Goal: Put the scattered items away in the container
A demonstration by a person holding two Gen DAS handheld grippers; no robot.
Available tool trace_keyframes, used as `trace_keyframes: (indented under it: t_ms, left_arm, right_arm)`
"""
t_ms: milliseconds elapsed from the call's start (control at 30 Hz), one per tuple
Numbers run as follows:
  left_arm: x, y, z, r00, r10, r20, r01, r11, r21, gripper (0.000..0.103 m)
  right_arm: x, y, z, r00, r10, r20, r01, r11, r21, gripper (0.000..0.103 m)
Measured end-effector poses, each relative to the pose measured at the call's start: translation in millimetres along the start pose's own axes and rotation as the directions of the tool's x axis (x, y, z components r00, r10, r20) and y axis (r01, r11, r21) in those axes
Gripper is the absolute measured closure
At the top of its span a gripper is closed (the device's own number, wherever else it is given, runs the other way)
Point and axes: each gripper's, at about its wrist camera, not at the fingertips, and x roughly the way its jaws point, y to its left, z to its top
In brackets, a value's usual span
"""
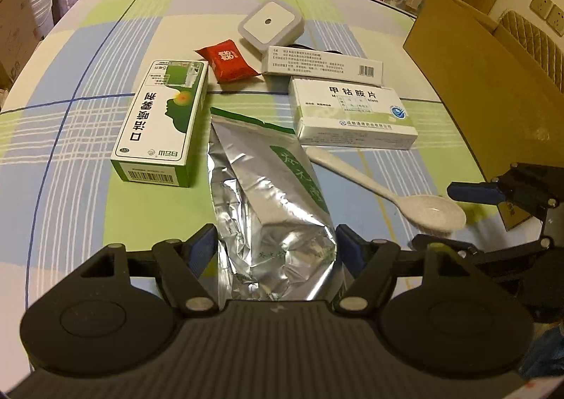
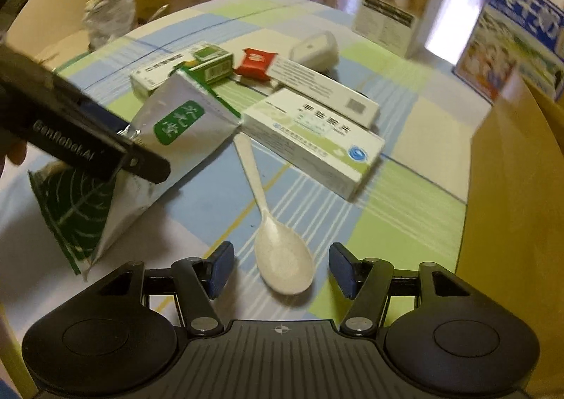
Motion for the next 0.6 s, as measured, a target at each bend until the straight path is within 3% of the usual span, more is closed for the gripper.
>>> trace_keyframes:
  t_ms: [100,167,200,400,433,600]
  left_arm:
    - [0.3,0.1,0.0,1.000,-0.003,0.000,0.003,1.000,0.003,0.034]
    - [0.2,0.4,-0.2,1.000,-0.010,0.002,0.010,1.000,0.004,0.035]
    - [-0.1,0.4,-0.2,1.000,-0.011,0.002,0.011,1.000,0.004,0.036]
    - [-0.2,0.8,-0.2,1.000,-0.012,0.006,0.012,1.000,0.001,0.036]
    - [0.0,1.0,-0.1,1.000,-0.013,0.007,0.013,1.000,0.000,0.036]
    - [3.3,4.2,0.3,1.000,-0.018,-0.003,0.018,1.000,-0.022,0.034]
  right_arm:
    - [7.7,-7.1,-0.2,1.000,0.017,-0.005,-0.017,1.000,0.015,0.048]
    - [8.5,-13.3,0.3,0.999,0.033,-0.008,-0.033,0.998,0.049,0.068]
    - [7.7,-14.2,0.6,0.999,0.037,-0.011,-0.036,0.998,0.057,0.070]
    - [1.5,-8.3,1.4,0.998,0.055,-0.010,-0.055,0.997,0.059,0.077]
    - [0.2,-8.8,2.0,0.998,0.064,-0.001,-0.064,0.995,0.073,0.100]
    - [0.1,-11.3,2.2,0.998,0.057,0.002,-0.057,0.993,0.101,0.101]
